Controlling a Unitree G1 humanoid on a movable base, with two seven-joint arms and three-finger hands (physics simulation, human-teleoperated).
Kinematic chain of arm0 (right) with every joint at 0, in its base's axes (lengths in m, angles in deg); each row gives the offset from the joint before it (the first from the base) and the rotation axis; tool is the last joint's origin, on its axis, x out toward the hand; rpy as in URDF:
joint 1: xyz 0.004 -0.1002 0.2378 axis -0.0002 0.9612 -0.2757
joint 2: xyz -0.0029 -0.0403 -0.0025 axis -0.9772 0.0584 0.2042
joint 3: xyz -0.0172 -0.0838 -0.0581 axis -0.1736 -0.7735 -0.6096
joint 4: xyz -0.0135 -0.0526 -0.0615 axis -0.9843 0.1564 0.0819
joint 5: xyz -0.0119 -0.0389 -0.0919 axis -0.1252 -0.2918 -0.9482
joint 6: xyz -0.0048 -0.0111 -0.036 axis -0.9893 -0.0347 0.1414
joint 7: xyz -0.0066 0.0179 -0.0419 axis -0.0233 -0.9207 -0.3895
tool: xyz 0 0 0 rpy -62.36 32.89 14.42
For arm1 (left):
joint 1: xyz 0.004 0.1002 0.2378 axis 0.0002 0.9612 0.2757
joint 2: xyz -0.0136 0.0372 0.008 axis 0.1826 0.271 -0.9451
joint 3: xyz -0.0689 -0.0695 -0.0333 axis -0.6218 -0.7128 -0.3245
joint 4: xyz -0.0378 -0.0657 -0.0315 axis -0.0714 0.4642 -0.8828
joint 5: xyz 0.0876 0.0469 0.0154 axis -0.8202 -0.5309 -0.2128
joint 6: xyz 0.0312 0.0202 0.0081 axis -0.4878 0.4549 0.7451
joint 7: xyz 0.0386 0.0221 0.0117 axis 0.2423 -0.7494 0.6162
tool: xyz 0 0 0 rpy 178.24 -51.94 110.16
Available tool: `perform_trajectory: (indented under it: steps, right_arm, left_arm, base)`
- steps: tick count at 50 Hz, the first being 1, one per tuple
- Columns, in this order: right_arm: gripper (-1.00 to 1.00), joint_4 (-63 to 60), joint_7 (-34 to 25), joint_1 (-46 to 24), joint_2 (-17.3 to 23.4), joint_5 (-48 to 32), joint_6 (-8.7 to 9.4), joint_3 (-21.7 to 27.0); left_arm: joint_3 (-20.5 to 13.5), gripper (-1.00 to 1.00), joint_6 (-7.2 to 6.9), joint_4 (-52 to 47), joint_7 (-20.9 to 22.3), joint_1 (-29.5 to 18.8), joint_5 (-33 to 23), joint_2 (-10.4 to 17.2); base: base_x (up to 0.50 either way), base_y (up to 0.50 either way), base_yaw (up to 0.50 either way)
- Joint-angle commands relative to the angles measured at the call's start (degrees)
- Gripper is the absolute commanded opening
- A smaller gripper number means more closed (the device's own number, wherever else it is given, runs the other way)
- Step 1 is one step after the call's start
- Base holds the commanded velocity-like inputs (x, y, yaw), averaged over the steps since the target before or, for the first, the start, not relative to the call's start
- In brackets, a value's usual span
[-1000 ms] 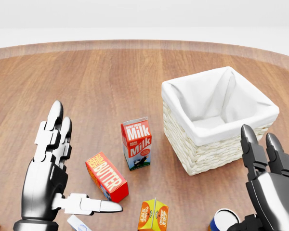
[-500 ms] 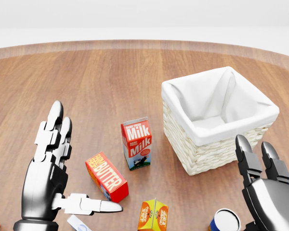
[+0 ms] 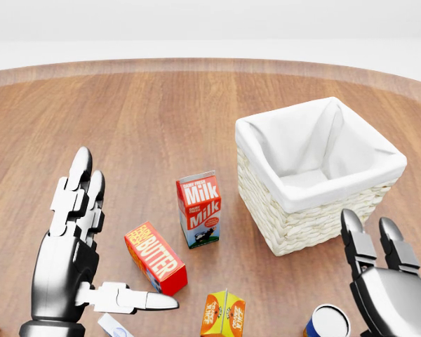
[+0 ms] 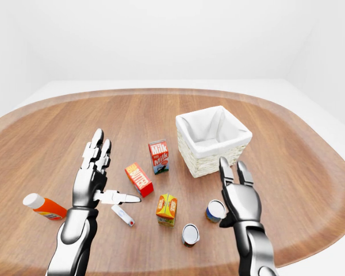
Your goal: Pick up the alphabet soup and the tomato sauce, and put them in the basket.
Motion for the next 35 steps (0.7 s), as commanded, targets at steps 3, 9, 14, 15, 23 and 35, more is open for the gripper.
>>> perform_trajectory:
  steps: [3, 9, 14, 15, 23, 35]
  right_arm:
    - [1.00, 5.8, 3.1, -2.0, 1.6, -1.5, 0.00, -0.7]
    - [1.00, 8.8, 4.3, -3.4, 2.5, -1.5, 0.00, -1.3]
    - [1.00, 10.3, 5.3, -3.9, 3.1, -1.9, 0.00, -1.8]
    - [1.00, 10.4, 5.3, -4.0, 3.1, -1.9, 0.00, -1.8]
    - [1.00, 11.6, 6.1, -4.2, 3.5, -2.2, 0.00, -2.4]
    - [1.00, 13.5, 7.4, -4.2, 4.0, -2.8, 0.00, -3.0]
  left_arm:
    - [0.1, 1.00, 0.01, 0.3, 0.1, 0.2, -0.9, 0.3]
    - [0.0, 1.00, 0.01, 0.3, 0.1, 0.2, -0.8, 0.3]
    - [0.2, 1.00, -0.53, 0.1, 0.1, 0.1, -0.9, 0.3]
    - [0.2, 1.00, -0.54, 0.0, 0.1, 0.1, -0.9, 0.3]
    - [0.2, 1.00, -0.55, -0.1, 0.1, 0.3, -0.9, 0.3]
    - [0.2, 1.00, -0.56, -0.2, 0.1, 0.3, -0.9, 0.3]
  base:
    - [0.00, 0.00, 0.00]
    - [0.00, 0.00, 0.00]
    - [0.00, 0.00, 0.00]
    - [0.00, 0.00, 0.00]
    - [0.00, 0.00, 0.00]
    - [0.00, 0.00, 0.00]
